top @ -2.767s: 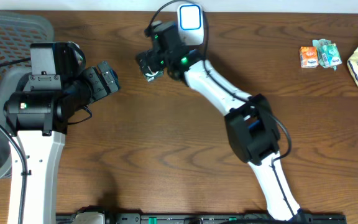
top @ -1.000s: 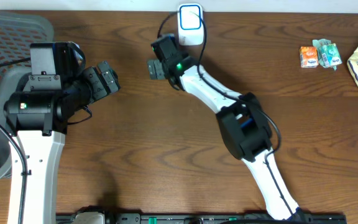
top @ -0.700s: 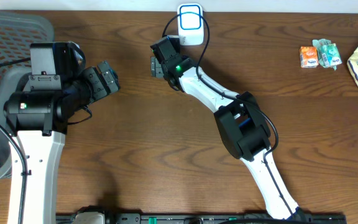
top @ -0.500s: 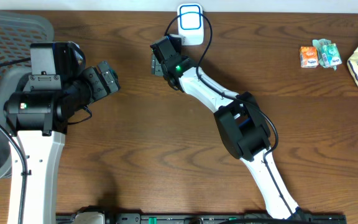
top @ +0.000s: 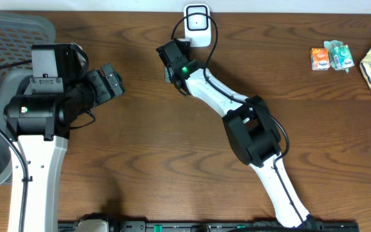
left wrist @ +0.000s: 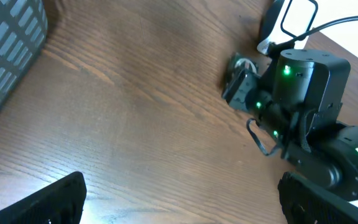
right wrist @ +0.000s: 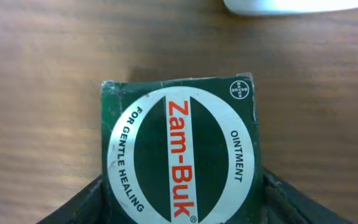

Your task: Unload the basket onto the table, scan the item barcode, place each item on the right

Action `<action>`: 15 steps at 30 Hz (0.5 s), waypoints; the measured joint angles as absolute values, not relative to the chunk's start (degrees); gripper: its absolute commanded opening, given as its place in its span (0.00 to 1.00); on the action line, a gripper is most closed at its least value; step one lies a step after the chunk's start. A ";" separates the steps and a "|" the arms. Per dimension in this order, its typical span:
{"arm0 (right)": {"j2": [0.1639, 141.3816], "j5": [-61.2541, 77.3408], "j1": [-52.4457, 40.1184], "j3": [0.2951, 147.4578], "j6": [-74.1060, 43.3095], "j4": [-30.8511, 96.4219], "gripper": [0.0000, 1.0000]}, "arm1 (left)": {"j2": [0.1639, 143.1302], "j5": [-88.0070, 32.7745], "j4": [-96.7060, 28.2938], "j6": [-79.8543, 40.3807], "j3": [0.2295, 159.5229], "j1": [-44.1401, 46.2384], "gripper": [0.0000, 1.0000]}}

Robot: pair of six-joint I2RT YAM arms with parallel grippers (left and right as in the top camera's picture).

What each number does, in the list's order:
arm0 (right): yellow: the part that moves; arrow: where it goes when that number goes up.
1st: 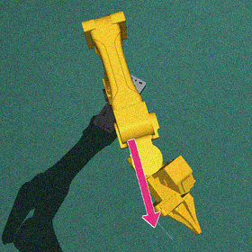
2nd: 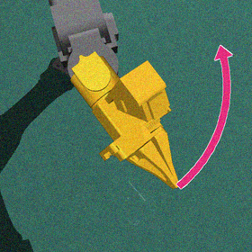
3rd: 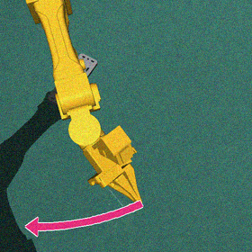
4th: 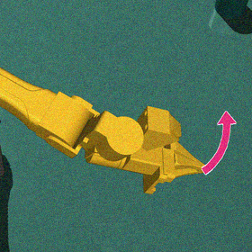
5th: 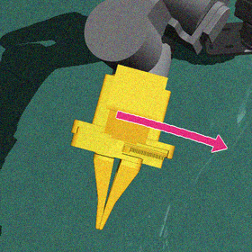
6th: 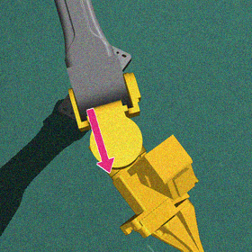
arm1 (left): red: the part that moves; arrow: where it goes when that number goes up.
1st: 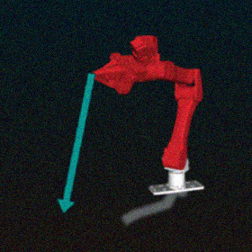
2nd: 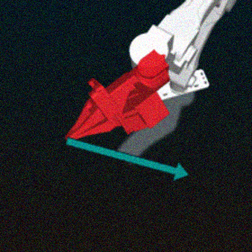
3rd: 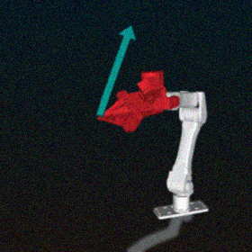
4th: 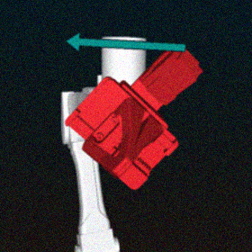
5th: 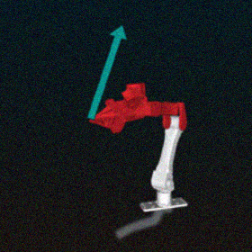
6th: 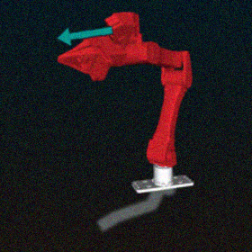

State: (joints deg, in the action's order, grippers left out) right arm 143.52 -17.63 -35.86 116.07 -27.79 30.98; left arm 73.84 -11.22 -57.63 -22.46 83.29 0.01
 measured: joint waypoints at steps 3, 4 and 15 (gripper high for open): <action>141.88 -17.23 -35.86 115.83 -23.62 36.34 0.49 | 73.84 -11.22 -57.63 -22.46 83.26 0.01 0.98; 141.45 -16.95 -35.86 115.79 -22.61 37.78 0.45 | 73.84 -11.22 -57.67 -22.46 83.29 0.01 0.98; 135.20 -9.39 -33.78 115.50 -2.17 66.17 0.69 | 73.84 -11.22 -57.63 -22.46 83.29 0.01 0.98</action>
State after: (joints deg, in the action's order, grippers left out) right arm 135.20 -9.39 -33.78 115.50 -2.17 66.17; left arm 73.84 -11.22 -57.63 -22.46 83.29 0.01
